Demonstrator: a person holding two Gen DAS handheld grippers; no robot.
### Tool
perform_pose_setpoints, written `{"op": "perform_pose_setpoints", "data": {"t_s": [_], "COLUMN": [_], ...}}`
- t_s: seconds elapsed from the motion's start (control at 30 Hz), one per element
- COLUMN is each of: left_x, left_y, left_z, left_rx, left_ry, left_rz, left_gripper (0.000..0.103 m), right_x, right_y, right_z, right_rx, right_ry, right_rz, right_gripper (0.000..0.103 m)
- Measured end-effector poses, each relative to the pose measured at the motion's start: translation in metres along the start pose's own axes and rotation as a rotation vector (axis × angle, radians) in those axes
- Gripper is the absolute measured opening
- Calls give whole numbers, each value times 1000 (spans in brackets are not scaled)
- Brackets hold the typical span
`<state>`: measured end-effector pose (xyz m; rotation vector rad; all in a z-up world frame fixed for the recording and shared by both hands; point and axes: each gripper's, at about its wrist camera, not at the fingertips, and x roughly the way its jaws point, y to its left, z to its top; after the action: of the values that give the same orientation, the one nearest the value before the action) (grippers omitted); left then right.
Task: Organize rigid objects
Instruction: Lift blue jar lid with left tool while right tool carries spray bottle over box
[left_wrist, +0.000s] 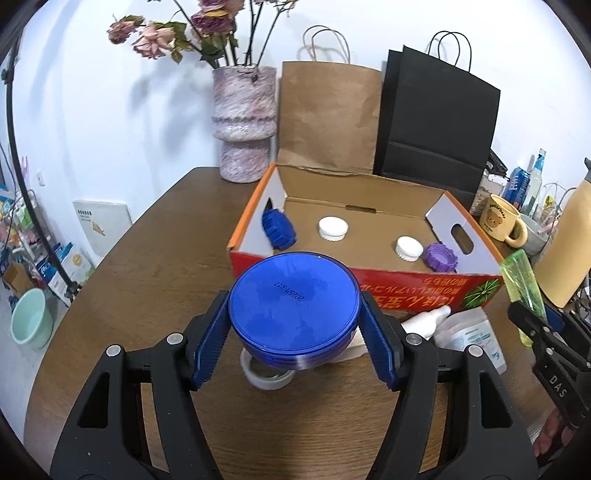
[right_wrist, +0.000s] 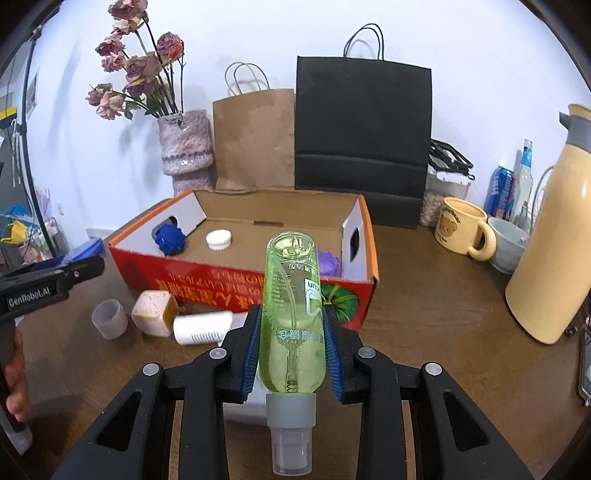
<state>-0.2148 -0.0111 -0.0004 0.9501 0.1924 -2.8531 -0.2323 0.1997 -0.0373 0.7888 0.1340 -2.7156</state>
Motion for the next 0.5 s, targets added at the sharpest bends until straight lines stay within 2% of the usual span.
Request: {"op": "perform_pose_setpoints", "data": {"t_s": [0.5], "left_x": [9], "left_y": [-35], "left_z": [27], "left_rx": [18], "left_ry": [-63], "left_rz": [-14], "left_gripper": [64], "right_x": [21], "right_y": [7], "right_z": [39], "right_rx": [4], "right_ry": [-62], "right_rz": [37], "right_gripper": [34]}}
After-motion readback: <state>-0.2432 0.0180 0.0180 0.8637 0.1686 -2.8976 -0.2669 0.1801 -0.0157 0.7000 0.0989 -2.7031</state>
